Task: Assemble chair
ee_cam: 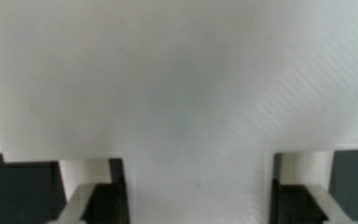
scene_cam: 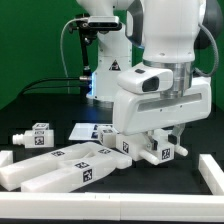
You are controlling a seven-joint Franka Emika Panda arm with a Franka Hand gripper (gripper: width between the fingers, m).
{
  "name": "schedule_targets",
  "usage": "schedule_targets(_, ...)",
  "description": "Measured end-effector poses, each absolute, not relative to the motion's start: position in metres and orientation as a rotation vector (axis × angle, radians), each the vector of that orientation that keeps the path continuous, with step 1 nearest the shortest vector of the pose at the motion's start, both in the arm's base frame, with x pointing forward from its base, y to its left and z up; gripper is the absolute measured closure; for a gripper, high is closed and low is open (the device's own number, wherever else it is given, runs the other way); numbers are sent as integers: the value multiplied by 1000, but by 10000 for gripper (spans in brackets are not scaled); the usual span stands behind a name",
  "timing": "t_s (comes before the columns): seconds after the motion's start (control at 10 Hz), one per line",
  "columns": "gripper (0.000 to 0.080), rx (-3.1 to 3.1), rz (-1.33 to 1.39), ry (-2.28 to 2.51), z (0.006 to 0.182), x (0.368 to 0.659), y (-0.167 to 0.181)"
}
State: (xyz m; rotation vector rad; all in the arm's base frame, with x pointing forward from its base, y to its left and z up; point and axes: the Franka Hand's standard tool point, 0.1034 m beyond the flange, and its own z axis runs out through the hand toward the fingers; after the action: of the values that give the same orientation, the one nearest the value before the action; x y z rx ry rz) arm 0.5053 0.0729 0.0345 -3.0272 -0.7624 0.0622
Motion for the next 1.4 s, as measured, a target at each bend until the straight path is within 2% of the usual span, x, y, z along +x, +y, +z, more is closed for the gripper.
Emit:
schedule_targets(0.3, 435, -3026, 74, -767, 37, 508, 78)
schedule_targets(0.5, 435, -3031, 112, -741, 47, 521, 79)
schedule_targets(0.9, 435, -3041, 106, -702, 47, 522, 80)
schedule_targets(1.1, 435, -3088, 113, -149, 46, 522, 84)
schedule_targets(1.4, 435, -3066, 85, -41, 41, 520, 81)
